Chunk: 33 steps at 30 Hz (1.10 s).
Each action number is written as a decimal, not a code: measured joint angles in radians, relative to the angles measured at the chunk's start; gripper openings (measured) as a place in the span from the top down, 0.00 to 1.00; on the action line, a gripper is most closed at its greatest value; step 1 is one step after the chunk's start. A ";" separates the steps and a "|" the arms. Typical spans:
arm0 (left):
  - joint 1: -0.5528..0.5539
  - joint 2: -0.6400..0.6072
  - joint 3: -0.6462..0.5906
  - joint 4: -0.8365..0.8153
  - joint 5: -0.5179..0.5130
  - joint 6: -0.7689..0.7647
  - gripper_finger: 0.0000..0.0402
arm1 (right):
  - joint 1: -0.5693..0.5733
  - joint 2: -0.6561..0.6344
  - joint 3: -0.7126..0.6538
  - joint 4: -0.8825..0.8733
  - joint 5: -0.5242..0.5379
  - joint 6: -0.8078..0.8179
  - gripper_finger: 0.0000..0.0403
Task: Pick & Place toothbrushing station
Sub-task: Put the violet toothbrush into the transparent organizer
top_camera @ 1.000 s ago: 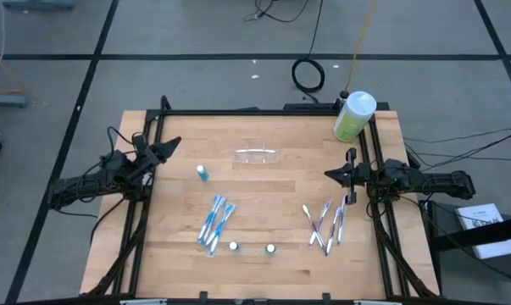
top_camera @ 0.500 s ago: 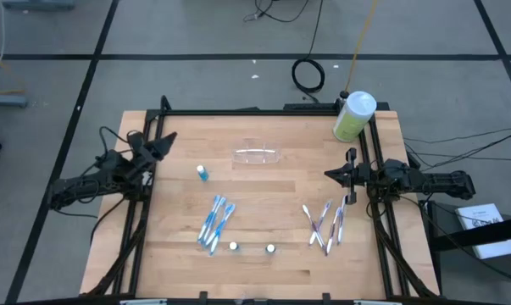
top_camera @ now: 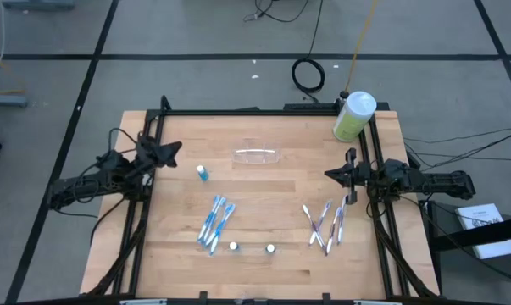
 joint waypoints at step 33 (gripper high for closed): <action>0.000 0.000 0.000 -0.332 0.075 0.079 0.91 | 0.000 0.000 0.000 -0.005 0.004 -0.031 1.00</action>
